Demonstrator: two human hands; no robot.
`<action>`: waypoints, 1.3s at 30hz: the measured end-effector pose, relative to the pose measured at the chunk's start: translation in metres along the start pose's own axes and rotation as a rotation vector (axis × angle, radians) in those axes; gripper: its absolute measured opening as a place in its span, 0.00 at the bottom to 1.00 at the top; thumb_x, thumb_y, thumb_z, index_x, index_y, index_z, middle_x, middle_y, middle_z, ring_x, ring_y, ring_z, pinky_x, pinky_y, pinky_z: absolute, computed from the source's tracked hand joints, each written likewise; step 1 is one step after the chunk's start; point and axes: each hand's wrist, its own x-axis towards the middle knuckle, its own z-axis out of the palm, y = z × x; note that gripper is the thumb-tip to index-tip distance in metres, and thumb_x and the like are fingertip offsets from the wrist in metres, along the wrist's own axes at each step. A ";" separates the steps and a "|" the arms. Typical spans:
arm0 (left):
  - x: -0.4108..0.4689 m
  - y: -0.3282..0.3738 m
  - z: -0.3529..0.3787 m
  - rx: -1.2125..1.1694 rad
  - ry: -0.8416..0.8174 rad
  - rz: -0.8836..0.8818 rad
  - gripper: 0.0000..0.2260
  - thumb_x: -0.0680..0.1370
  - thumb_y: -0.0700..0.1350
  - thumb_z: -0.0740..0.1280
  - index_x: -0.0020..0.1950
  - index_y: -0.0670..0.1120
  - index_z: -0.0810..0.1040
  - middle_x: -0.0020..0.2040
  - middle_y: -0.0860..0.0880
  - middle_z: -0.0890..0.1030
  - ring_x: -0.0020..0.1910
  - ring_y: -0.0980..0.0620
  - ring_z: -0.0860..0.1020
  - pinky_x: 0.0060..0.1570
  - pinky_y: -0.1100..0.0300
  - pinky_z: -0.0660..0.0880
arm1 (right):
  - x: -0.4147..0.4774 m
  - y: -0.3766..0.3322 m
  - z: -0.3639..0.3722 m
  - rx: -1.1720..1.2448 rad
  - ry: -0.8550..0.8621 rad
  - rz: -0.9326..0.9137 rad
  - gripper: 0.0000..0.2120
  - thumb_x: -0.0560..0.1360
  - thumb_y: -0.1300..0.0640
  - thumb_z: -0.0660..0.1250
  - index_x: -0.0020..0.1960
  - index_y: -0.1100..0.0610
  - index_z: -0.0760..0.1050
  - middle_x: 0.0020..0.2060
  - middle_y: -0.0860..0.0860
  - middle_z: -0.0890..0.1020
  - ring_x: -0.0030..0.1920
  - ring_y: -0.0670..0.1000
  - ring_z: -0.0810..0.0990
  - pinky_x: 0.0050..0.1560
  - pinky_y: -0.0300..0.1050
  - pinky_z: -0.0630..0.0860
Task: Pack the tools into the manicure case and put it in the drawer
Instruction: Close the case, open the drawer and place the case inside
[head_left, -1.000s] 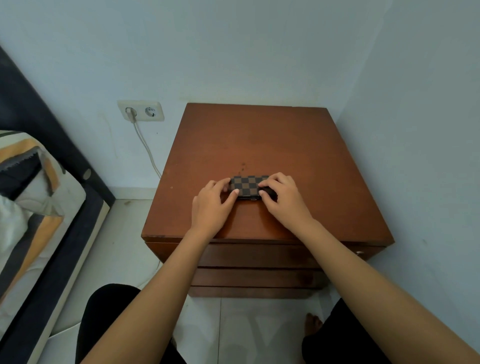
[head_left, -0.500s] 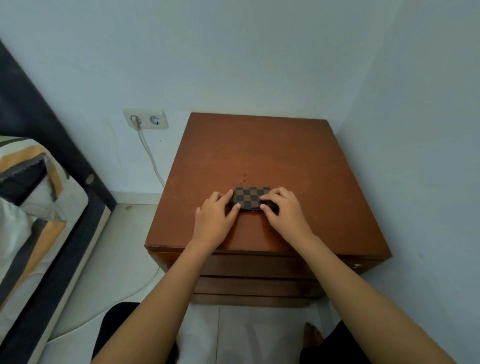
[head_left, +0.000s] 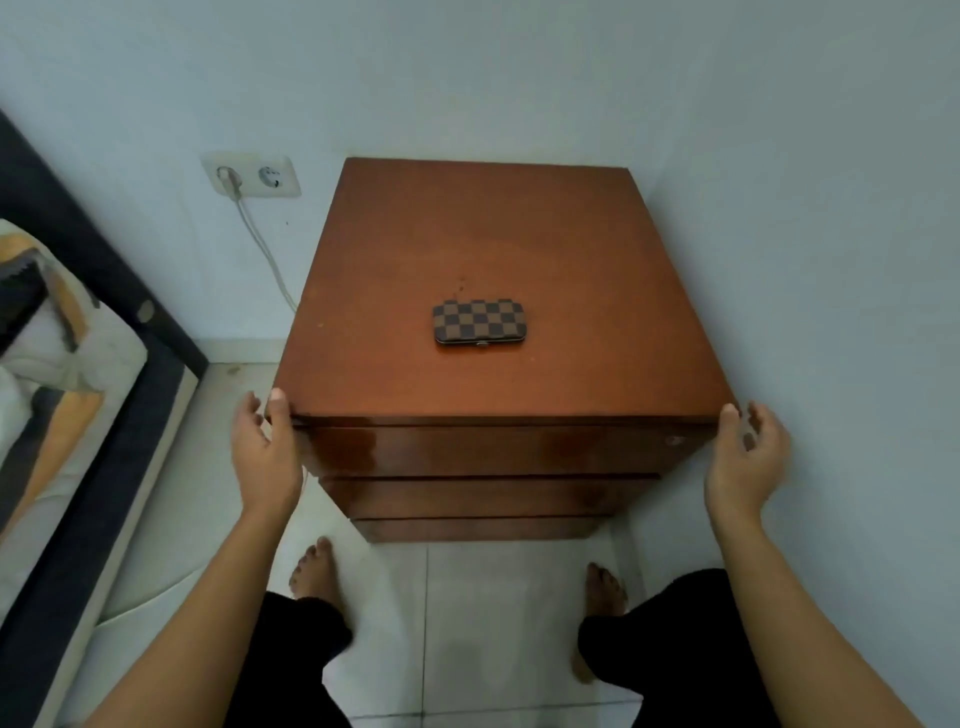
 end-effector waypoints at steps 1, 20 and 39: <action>-0.007 -0.005 0.001 -0.034 -0.058 -0.020 0.26 0.79 0.61 0.51 0.70 0.46 0.66 0.68 0.45 0.71 0.66 0.46 0.69 0.63 0.54 0.66 | -0.004 0.005 -0.002 0.004 -0.069 0.082 0.20 0.78 0.56 0.61 0.66 0.66 0.68 0.65 0.63 0.72 0.66 0.59 0.71 0.68 0.48 0.65; -0.088 -0.024 -0.042 -0.090 0.036 -0.020 0.21 0.81 0.52 0.57 0.72 0.44 0.67 0.70 0.44 0.71 0.68 0.46 0.69 0.67 0.53 0.65 | -0.072 0.017 -0.068 0.125 -0.164 0.215 0.18 0.78 0.54 0.61 0.65 0.60 0.71 0.60 0.58 0.78 0.60 0.56 0.76 0.56 0.41 0.69; -0.113 -0.033 -0.077 0.078 -0.037 0.079 0.20 0.78 0.52 0.61 0.69 0.46 0.70 0.67 0.44 0.73 0.65 0.43 0.72 0.64 0.45 0.69 | -0.092 0.028 -0.126 -0.041 -0.312 0.028 0.17 0.77 0.56 0.64 0.64 0.60 0.71 0.62 0.57 0.77 0.63 0.56 0.74 0.65 0.49 0.70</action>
